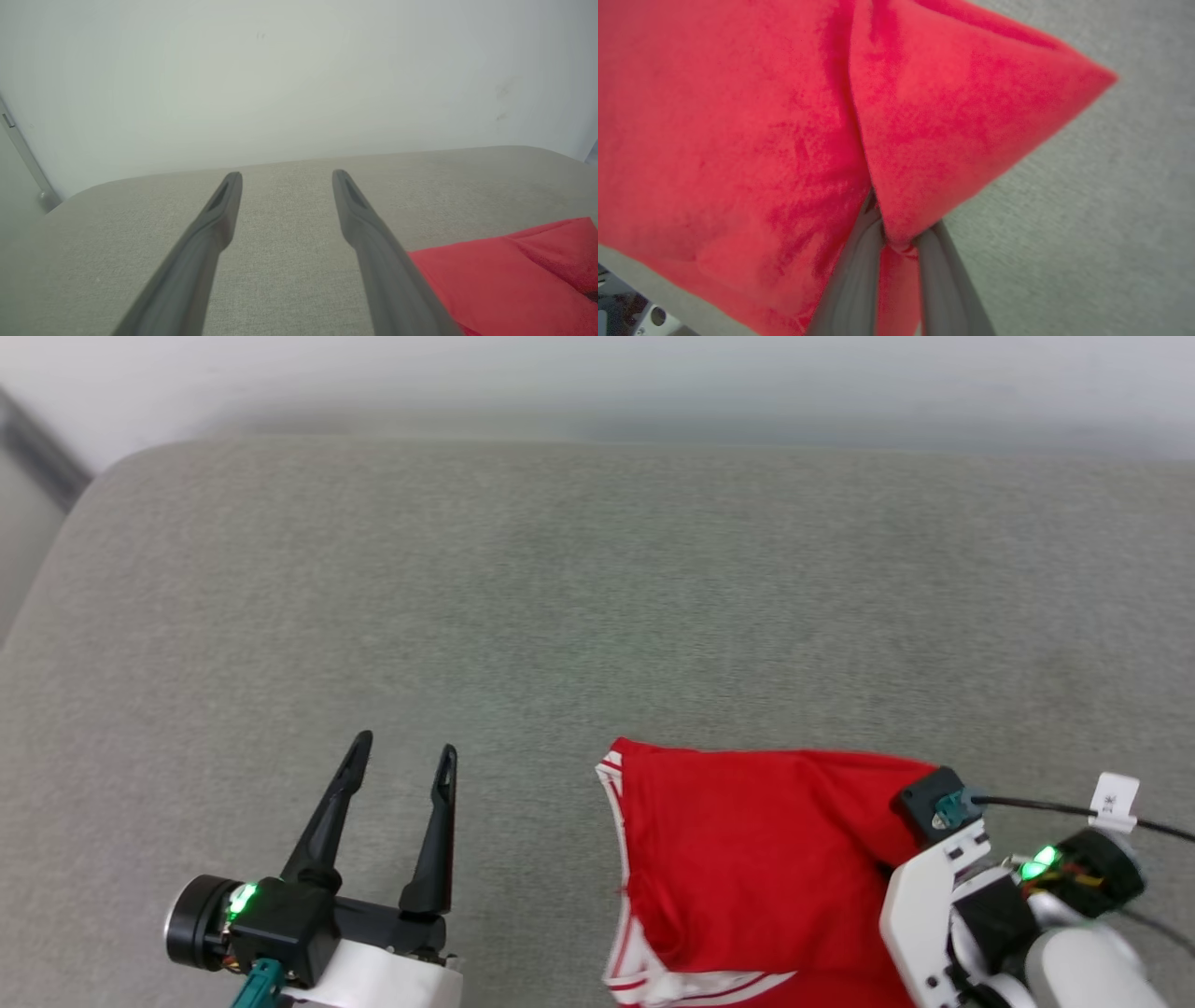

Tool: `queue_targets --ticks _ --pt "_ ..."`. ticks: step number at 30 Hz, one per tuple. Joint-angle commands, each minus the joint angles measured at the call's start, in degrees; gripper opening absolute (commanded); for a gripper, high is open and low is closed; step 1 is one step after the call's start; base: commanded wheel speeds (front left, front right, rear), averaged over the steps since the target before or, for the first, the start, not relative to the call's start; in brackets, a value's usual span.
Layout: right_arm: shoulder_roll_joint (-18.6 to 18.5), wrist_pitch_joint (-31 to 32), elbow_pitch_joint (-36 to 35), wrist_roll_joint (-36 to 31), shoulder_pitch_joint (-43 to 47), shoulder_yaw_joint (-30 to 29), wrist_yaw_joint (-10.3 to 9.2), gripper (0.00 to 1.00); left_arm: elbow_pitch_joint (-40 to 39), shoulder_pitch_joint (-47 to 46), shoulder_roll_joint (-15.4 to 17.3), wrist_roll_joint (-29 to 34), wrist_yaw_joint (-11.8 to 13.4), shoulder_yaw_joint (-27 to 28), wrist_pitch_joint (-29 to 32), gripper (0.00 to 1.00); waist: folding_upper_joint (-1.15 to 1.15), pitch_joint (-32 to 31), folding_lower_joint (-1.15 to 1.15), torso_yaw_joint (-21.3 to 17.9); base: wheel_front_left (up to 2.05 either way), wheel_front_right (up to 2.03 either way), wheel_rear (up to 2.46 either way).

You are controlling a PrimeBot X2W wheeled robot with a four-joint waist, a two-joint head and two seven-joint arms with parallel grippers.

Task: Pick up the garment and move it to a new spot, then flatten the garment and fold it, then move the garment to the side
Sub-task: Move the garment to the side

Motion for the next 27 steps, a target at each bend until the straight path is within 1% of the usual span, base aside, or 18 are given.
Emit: queue_targets --ticks 1,3,7,11,13,17,20,24,27 --pt "-2.3 0.0 -0.5 -1.2 -1.4 0.6 -0.12 0.0 0.0 0.1 0.1 -0.1 -0.1 -0.5 -0.1 1.0 0.0 -0.4 0.0 -1.6 0.0 0.0 0.0" --pt "-5.1 0.3 -2.1 -3.0 -3.7 3.2 -0.1 0.0 0.0 -0.1 0.0 -0.4 -0.1 -1.1 -0.1 1.0 0.0 -0.2 0.0 -3.4 0.0 0.0 0.0" --pt "-12.0 1.8 -5.6 -4.8 -8.8 8.1 -0.1 0.0 0.1 -1.8 0.2 -0.2 -0.1 -4.8 -0.1 1.0 0.0 1.6 0.0 -7.4 0.0 0.0 0.0" --pt "-18.7 4.0 -8.1 -4.4 -14.2 11.9 -0.1 0.0 -0.1 -3.7 0.4 -0.2 -0.1 -7.2 -0.1 1.0 0.0 4.3 0.0 -11.8 0.0 0.0 0.0" --pt "-22.3 4.5 -8.5 -3.7 -16.4 12.8 -0.11 0.0 0.0 -5.1 0.8 -0.4 -0.1 -8.4 -0.1 1.0 0.0 6.2 0.0 -13.7 0.0 0.0 0.0" --pt "-27.6 3.5 -7.7 -2.1 -19.2 11.5 -0.11 0.0 0.2 -8.1 2.4 -0.3 -0.1 -10.5 -0.1 1.0 0.0 10.6 0.0 -17.1 0.0 0.0 0.0" --pt "-31.5 1.3 -6.4 -3.9 -21.2 10.1 -0.09 0.0 0.3 -11.0 4.3 1.0 -0.1 -13.0 -0.1 1.0 0.0 14.1 0.0 -19.0 0.0 0.0 0.0" --pt "-34.6 -2.3 -2.6 -5.4 -23.5 8.4 -0.11 0.0 0.3 -14.2 6.5 2.0 -0.1 -15.6 -0.1 1.0 0.0 18.0 0.0 -21.3 0.0 0.0 0.0" --pt "-35.3 -5.1 1.0 -6.1 -24.9 7.1 -0.11 0.0 -0.3 -16.3 7.0 1.6 -0.1 -16.3 -0.1 1.0 0.0 20.1 0.0 -22.7 0.0 0.0 0.0"
